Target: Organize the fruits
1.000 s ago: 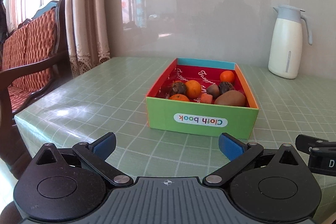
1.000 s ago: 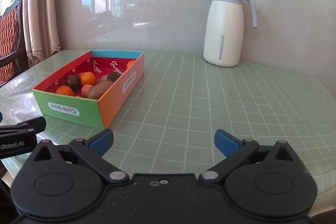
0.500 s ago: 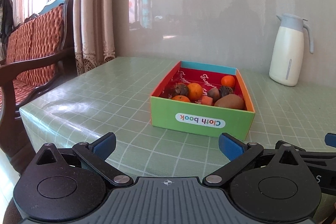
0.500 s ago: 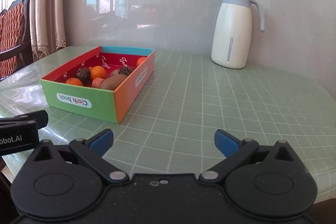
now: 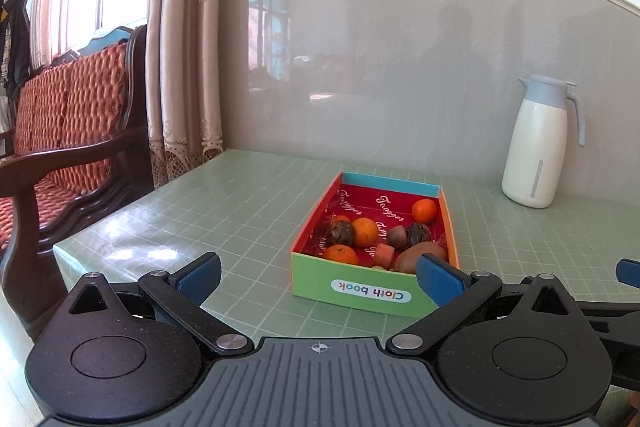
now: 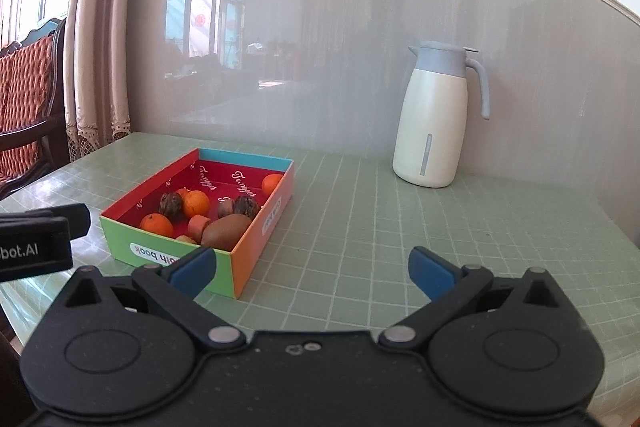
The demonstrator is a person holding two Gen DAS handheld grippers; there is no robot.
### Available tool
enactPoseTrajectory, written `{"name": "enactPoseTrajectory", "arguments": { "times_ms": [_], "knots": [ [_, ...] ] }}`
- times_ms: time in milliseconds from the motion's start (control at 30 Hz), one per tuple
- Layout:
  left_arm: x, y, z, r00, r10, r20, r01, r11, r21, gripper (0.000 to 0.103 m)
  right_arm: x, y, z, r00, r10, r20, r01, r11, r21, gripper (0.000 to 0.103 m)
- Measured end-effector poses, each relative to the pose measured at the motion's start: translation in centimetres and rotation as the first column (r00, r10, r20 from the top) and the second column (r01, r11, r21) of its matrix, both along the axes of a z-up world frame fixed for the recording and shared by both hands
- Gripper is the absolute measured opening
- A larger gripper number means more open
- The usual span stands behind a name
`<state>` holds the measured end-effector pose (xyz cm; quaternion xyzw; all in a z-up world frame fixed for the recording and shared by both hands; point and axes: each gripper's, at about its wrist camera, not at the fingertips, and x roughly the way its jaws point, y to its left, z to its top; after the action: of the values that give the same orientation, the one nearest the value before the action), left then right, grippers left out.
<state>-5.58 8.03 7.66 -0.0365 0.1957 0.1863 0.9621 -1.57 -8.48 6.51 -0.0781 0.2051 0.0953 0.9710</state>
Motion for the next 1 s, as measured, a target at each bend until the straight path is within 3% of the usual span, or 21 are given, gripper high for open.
{"name": "enactPoseTrajectory", "arguments": {
  "times_ms": [1000],
  "knots": [
    [0.22,-0.60,-0.39,1.000,-0.016,-0.013,0.017,1.000,0.021,0.103,0.72,-0.28,-0.49,0.999,-0.006,-0.050,0.007,1.000,0.022,0.103]
  ]
}}
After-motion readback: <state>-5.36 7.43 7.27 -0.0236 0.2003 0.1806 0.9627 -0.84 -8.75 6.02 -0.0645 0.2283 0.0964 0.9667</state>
